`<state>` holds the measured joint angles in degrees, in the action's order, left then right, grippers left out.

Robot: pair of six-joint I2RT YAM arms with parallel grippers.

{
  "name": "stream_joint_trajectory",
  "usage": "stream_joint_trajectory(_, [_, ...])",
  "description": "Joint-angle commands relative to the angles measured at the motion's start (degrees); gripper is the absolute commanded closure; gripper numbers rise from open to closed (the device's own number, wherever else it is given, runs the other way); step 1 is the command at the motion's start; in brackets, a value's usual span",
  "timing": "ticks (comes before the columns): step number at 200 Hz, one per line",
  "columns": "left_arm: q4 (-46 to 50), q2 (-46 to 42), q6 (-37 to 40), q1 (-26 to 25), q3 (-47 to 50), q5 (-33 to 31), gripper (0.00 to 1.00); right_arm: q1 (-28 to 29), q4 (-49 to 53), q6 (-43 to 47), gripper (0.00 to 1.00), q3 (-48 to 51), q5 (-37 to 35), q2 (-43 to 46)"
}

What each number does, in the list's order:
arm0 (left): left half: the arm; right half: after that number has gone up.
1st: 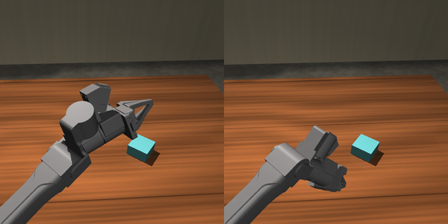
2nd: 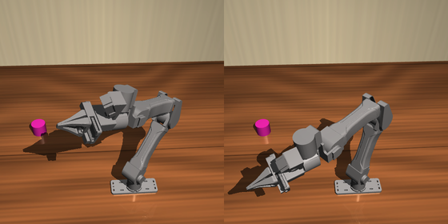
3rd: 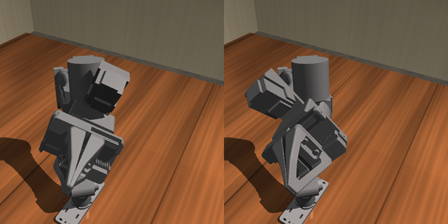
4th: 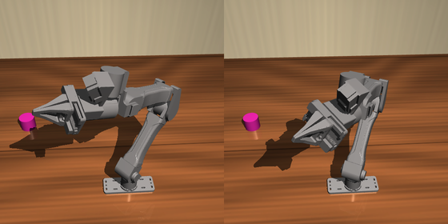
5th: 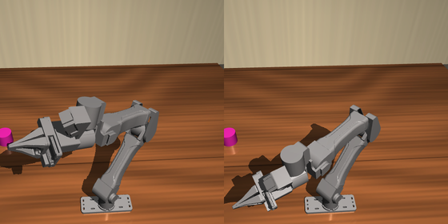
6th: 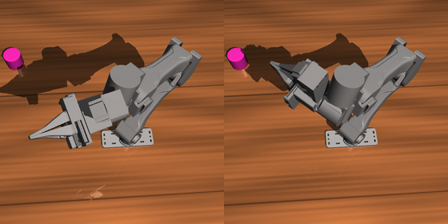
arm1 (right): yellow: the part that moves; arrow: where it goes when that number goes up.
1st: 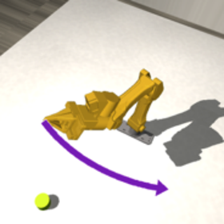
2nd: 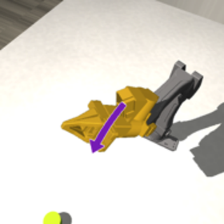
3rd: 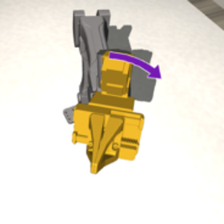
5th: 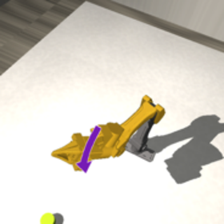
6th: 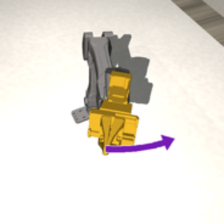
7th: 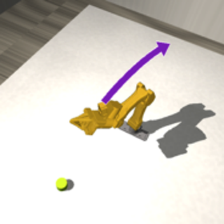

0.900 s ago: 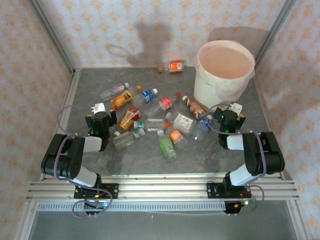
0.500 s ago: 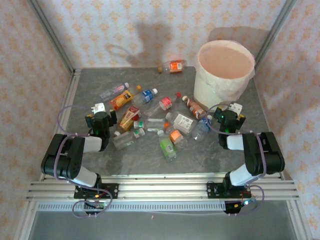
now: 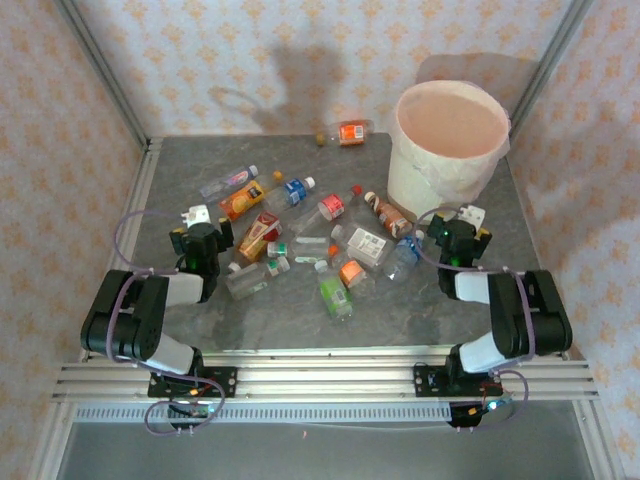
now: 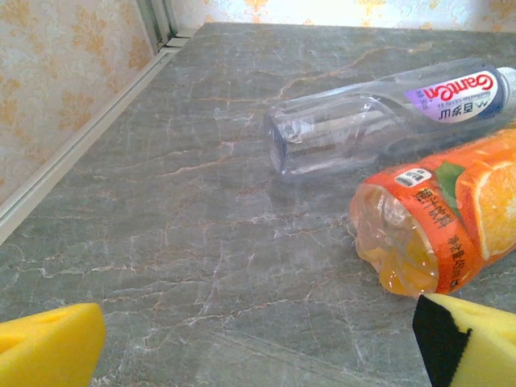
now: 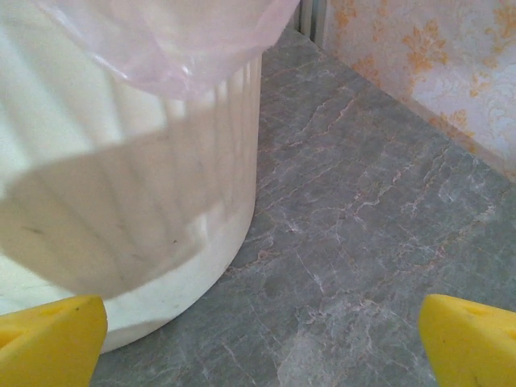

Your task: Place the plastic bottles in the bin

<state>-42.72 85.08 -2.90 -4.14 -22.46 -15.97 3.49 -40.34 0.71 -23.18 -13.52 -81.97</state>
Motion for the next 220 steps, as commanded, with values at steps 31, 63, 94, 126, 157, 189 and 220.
stream_joint_trajectory(31, [16.55,-8.09,2.23,-0.73,-7.75,0.49,0.00,0.42,25.58,-5.21,0.01,-7.76,1.76,18.41])
stream_joint_trajectory(63, [31.45,-17.80,-4.21,-0.84,-13.07,-2.60,0.00,0.47,44.41,-16.74,0.01,-13.77,3.66,23.95])
stream_joint_trajectory(94, [52.31,-23.88,-18.09,-0.87,-21.15,-0.72,0.00,0.42,65.45,-26.92,0.01,-21.25,15.50,22.30])
stream_joint_trajectory(126, [65.83,-25.99,-27.39,-0.86,-25.92,6.82,0.00,2.84,79.88,-31.07,0.01,-25.92,28.84,15.96])
stream_joint_trajectory(157, [68.62,-27.09,-33.37,-0.87,-26.61,14.41,0.00,6.88,77.18,-35.03,0.01,-24.55,31.52,11.59])
stream_joint_trajectory(189, [70.51,-27.61,-36.84,-0.87,-25.75,14.03,0.00,8.10,71.57,-37.13,0.02,-22.53,29.36,6.99])
stream_joint_trajectory(220, [70.12,-27.27,-37.94,-0.86,-23.79,13.73,0.00,8.29,67.16,-36.58,0.09,-23.52,30.34,1.81])
